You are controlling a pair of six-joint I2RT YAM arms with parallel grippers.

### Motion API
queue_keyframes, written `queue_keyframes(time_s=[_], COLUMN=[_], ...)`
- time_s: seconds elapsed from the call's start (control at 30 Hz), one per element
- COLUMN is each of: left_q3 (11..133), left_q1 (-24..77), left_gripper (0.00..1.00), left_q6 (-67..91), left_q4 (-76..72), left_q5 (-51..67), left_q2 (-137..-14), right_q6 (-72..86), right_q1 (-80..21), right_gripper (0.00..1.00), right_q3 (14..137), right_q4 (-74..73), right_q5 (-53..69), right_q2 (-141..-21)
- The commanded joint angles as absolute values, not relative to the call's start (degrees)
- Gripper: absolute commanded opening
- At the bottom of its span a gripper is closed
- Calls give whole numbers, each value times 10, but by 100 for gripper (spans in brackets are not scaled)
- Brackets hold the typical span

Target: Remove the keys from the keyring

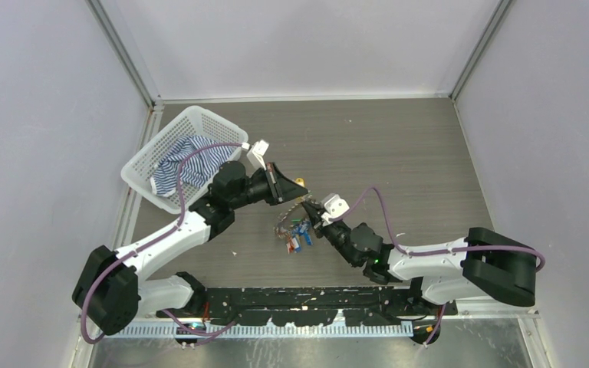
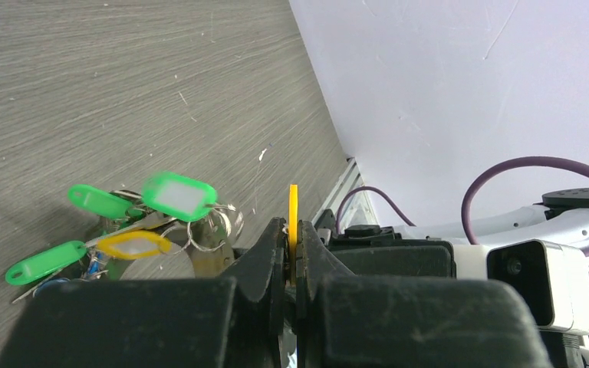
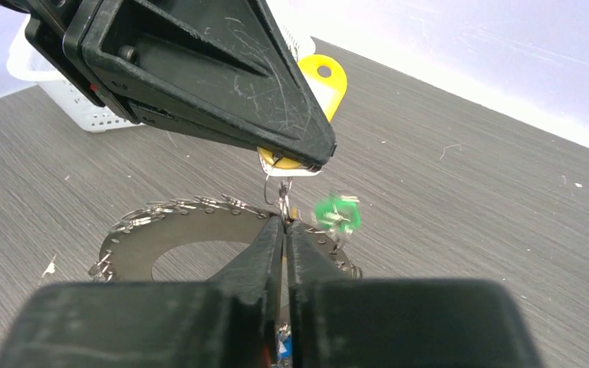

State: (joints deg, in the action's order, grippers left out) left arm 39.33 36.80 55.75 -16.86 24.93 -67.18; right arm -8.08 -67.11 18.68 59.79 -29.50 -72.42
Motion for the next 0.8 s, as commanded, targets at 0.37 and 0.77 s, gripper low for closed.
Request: queue_keyframes(time_s=[0.37,0.77], left_q3=[454,491], left_q1=[372,393], left_gripper=[0,0], left_q6=[459,335], left_q4=[-156,-99], left_q5=[295,351], left_q2=[-655,-648], right_q6=[-82,-71], right_q1=[-676,-676], right_gripper=[1,1], right_q3=[215,227], right_q4=[559,481], right_q5=[-305,-275], right_q2=[-663,-622])
